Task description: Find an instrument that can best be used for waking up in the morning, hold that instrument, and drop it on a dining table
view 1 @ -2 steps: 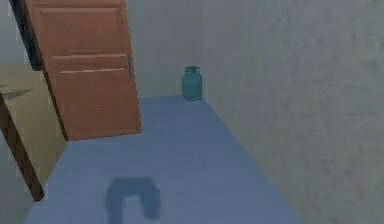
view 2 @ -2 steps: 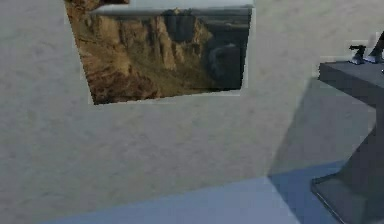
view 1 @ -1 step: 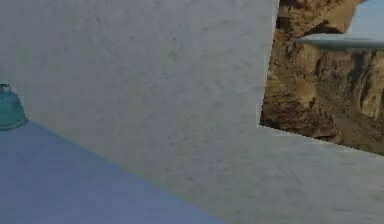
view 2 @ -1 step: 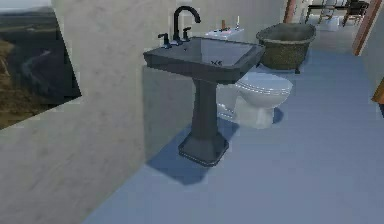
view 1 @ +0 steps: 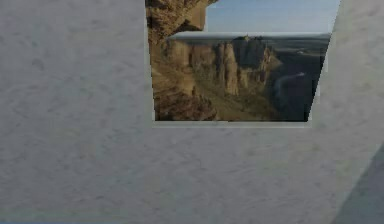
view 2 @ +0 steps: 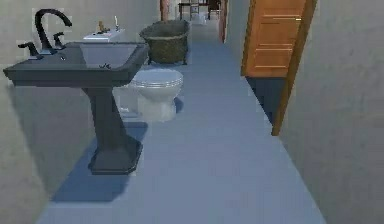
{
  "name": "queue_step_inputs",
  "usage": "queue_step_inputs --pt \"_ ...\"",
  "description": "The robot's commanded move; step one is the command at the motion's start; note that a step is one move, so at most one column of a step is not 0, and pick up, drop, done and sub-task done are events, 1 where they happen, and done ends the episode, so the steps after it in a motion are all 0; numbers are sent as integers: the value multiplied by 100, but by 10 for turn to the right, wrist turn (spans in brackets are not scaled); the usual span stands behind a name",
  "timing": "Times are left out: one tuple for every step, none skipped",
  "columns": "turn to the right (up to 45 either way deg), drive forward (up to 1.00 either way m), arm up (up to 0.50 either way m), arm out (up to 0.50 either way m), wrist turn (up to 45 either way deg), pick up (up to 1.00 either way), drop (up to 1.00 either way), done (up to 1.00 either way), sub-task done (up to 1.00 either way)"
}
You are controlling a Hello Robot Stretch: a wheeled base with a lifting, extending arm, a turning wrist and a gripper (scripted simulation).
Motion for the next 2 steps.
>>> queue_step_inputs --pt "0 5 0 0 0 0 0 0 0" --pt "-450 0 0 0 0 0 0 0 0"
